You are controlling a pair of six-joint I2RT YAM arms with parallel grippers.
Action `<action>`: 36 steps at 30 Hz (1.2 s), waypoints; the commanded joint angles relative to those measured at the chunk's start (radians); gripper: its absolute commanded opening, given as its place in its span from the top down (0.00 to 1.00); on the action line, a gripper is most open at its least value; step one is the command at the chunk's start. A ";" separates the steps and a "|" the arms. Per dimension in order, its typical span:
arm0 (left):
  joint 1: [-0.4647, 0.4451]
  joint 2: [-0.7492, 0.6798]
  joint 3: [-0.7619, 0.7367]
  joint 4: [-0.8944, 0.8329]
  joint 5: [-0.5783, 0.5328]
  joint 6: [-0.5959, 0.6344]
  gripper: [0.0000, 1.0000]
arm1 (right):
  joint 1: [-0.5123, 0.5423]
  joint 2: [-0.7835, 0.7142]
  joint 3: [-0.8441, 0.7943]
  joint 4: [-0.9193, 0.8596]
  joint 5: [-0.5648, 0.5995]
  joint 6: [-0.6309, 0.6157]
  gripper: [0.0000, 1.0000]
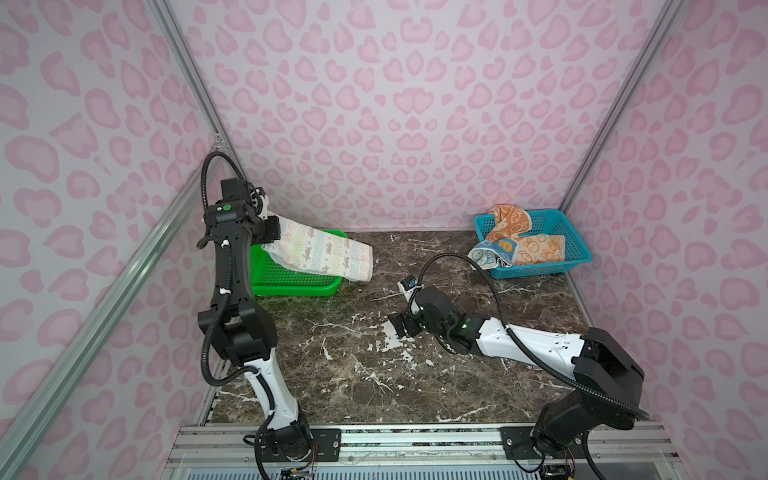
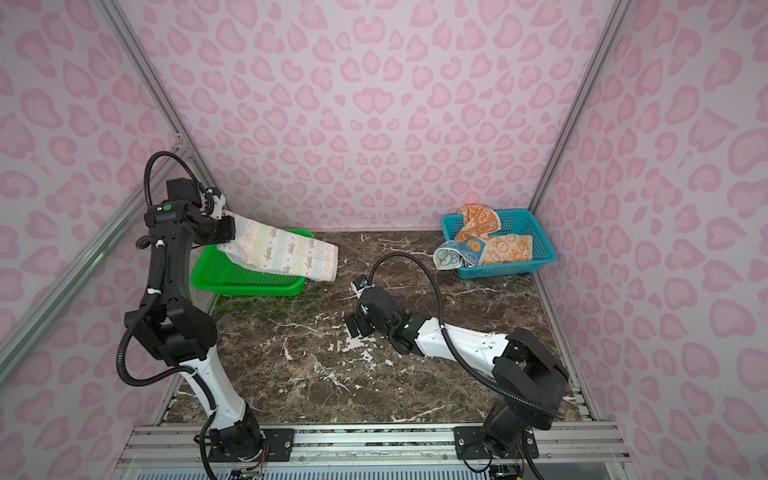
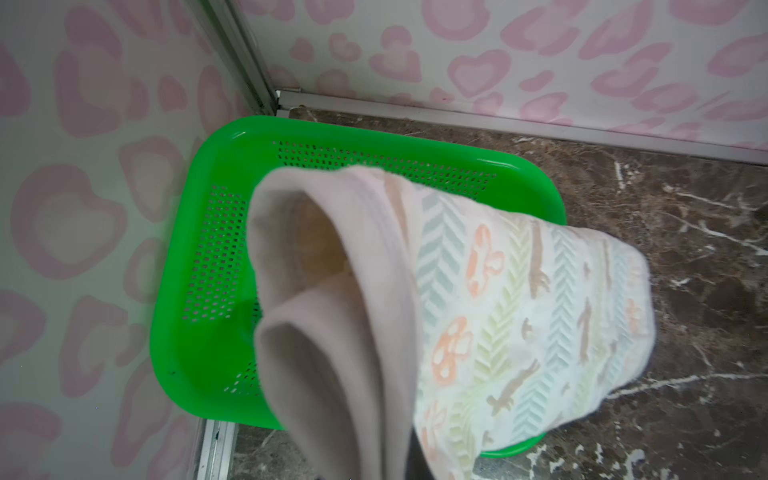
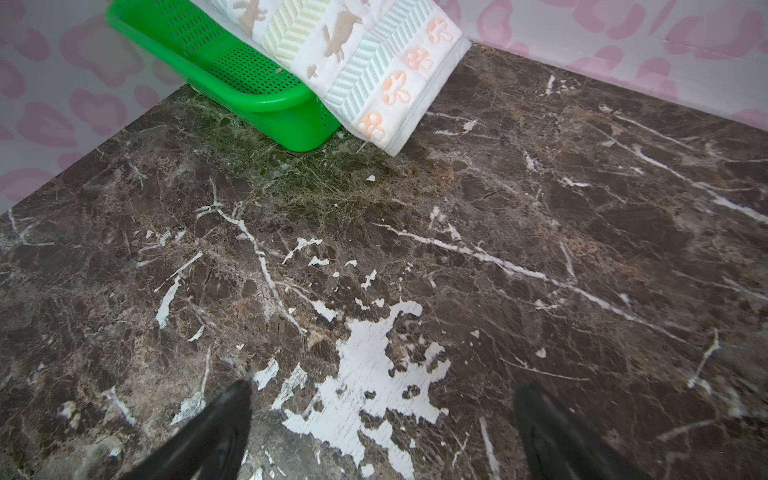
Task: Fold and stack the towels
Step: 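Lower the folded towel into the green basket with the left gripper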
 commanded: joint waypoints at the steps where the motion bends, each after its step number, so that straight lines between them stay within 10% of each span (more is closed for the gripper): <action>1: 0.005 0.036 0.003 0.028 -0.070 0.022 0.97 | 0.000 0.023 0.024 -0.018 0.010 -0.011 0.01; 36: 0.018 0.265 0.017 0.199 -0.376 0.115 0.97 | -0.002 0.105 0.098 0.049 -0.065 0.015 0.01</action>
